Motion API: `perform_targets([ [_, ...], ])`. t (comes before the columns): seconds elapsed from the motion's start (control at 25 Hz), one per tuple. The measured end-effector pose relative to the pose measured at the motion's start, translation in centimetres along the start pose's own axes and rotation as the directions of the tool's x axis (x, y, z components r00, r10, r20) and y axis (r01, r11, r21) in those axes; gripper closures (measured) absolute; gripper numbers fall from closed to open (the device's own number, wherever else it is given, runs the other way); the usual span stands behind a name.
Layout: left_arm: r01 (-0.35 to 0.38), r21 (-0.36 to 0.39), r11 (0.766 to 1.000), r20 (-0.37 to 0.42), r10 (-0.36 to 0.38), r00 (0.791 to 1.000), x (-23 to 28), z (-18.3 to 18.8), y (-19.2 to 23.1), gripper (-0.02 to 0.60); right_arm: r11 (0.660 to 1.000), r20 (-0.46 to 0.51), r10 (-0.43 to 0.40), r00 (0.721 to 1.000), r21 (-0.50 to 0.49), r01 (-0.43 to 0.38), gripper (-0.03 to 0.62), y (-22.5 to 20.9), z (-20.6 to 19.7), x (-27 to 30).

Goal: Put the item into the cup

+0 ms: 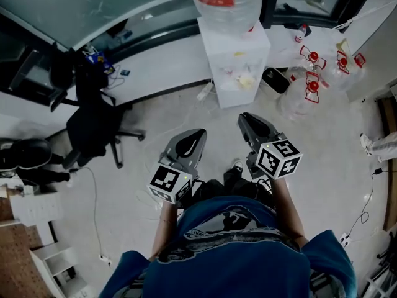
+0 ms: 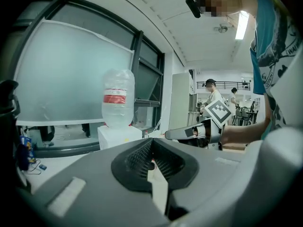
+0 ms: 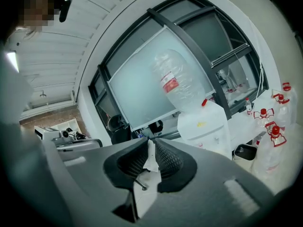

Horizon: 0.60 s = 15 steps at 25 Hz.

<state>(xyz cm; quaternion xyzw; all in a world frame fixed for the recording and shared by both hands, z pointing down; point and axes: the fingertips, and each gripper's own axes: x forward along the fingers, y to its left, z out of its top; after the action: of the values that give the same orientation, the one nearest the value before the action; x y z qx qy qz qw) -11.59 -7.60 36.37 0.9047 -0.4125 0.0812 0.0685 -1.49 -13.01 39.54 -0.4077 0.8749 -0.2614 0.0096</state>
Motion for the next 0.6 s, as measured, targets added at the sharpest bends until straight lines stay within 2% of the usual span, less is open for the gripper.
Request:
perform_targets([
  [0.32, 0.085, 0.0, 0.996, -0.029, -0.085, 0.996, 3.6, 0.6, -0.1, 0.571, 0.999, -0.018, -0.027, 0.999, 0.04, 0.028, 0.546, -1.9, -0.3, 0.9],
  [0.6, 0.192, 0.01, 0.981, -0.054, -0.191, 0.98, 7.1, 0.7, 1.4, 0.569, 0.988, -0.01, -0.126, 0.992, 0.094, 0.127, 0.546, -5.0, -0.6, 1.8],
])
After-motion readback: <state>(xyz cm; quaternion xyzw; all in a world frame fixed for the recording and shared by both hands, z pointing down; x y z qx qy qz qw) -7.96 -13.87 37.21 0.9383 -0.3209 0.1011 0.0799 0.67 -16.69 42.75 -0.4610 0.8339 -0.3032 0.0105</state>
